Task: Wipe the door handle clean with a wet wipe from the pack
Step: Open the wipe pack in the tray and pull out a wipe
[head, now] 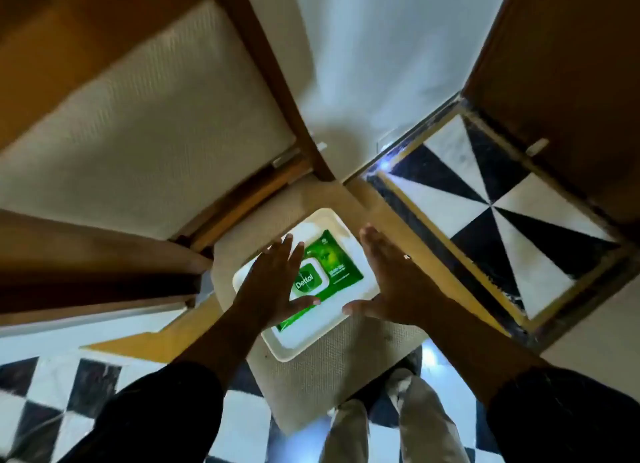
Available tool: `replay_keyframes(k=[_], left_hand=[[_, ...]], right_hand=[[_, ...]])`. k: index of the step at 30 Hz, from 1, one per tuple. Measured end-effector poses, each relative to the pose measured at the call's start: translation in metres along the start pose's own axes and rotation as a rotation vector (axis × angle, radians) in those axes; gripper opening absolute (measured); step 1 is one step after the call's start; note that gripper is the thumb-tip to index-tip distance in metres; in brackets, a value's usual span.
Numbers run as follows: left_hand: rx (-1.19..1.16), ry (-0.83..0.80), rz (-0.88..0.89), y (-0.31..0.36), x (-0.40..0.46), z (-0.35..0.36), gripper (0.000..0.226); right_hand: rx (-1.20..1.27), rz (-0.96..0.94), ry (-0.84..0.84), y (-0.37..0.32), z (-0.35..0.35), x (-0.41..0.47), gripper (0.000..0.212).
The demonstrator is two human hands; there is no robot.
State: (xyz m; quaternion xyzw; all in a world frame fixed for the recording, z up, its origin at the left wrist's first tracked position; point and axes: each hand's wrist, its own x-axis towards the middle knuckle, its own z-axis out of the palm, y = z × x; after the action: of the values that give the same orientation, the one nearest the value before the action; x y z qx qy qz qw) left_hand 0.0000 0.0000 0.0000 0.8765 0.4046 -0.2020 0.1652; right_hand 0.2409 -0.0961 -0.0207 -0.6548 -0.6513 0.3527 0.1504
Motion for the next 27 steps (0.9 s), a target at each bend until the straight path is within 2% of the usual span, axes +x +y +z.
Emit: replay_keyframes(k=[8,14,23,25,27], left_hand=[[0.052,0.024,0.130,-0.012,0.041,0.059,0.098],[-0.008,0.073,0.209,-0.022,0.045,0.074,0.084],[-0.021,0.017,0.208,-0.020,0.045,0.060,0.074],[-0.007,0.078,0.223,-0.018,0.041,0.053,0.065],[0.045,0.238,0.265,-0.015,0.036,0.045,0.052]], right_hand=[[-0.105,-0.062,-0.213,0.000,0.068,0.036,0.132],[-0.206,-0.074,-0.231,0.000,0.098,0.043,0.130],[-0.296,-0.068,-0.235,0.006,0.100,0.046,0.131],[-0.303,-0.063,-0.236,0.006,0.099,0.047,0.130],[-0.320,-0.056,-0.242,0.004,0.098,0.047,0.126]])
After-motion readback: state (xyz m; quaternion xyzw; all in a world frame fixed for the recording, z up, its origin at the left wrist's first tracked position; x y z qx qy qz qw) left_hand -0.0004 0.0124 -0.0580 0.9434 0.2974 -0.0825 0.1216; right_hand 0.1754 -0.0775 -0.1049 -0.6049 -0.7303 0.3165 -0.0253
